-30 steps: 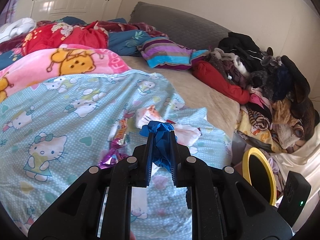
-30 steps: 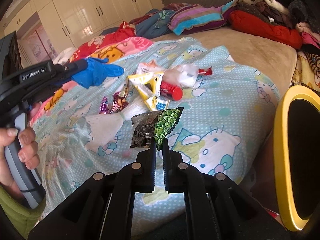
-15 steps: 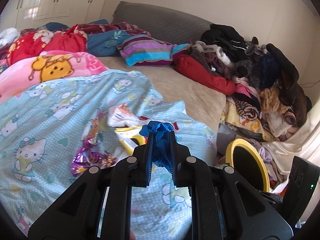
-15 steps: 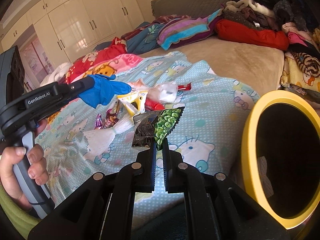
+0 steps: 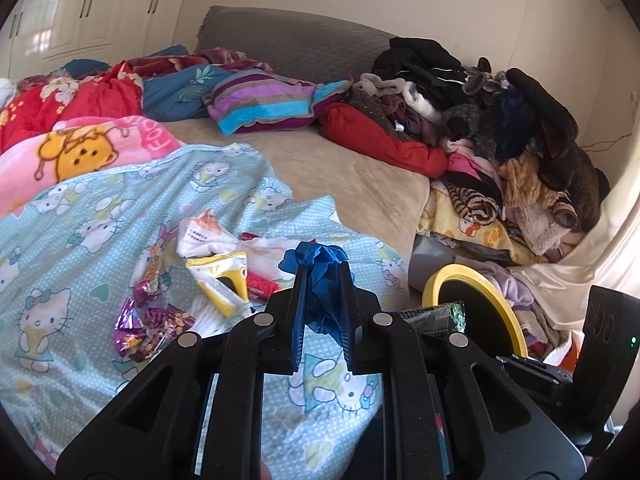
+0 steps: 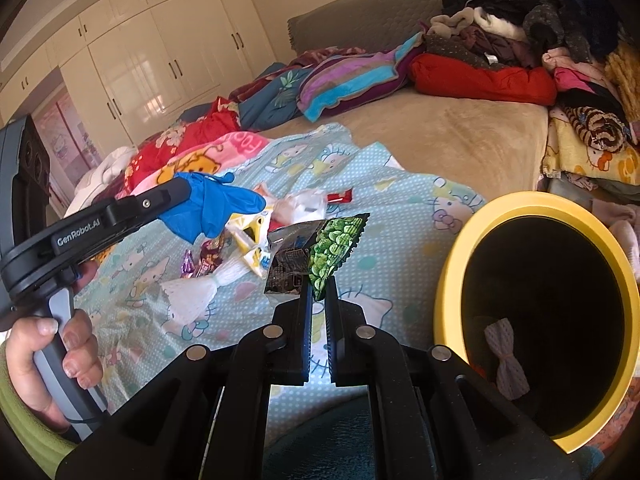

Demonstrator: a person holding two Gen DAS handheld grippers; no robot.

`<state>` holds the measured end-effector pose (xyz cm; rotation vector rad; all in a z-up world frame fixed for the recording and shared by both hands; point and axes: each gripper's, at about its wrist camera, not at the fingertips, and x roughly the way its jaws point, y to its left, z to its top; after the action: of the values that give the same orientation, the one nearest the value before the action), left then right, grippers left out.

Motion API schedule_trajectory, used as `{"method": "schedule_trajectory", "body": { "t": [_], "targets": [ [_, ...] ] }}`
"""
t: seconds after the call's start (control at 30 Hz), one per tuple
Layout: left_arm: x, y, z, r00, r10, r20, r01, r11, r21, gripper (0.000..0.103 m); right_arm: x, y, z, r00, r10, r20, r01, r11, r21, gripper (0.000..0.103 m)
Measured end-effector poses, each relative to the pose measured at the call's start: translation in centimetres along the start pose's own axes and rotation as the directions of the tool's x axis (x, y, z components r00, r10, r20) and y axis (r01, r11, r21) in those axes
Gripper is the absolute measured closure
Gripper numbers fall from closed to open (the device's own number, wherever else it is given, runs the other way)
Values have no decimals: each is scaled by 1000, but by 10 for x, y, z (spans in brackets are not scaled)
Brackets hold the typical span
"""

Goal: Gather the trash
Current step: 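Carry both items over the yellow bin and open both tools to drop them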

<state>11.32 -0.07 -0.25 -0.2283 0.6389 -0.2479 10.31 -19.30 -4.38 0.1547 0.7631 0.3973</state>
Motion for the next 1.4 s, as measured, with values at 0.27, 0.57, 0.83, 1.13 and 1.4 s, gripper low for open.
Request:
{"method": "schedule_trajectory", "body": {
  "t": [0.27, 0.57, 0.83, 1.13, 1.4],
  "targets": [
    [1, -14, 1, 1000, -20, -1, 20, 1000, 21, 93, -14, -16, 5, 999, -27, 33, 26, 1000, 11, 97],
    [4, -37, -1, 999, -52, -15, 53, 997, 57, 93, -34, -47, 6, 994, -85, 65, 82, 996, 44, 97],
    [10, -57, -5, 996, -81, -36, 84, 992, 90, 93, -47, -86, 6, 984, -163, 69, 156, 983, 97, 97],
    [18, -83, -9, 991, -117, -61, 125, 982, 140, 93, -56, -122, 5, 972, -224, 69, 211, 966, 152, 97],
    [28, -110, -19, 983, -156, -98, 172, 968, 185, 93, -61, -147, 3, 961, -269, 64, 253, 948, 191, 97]
  ]
}}
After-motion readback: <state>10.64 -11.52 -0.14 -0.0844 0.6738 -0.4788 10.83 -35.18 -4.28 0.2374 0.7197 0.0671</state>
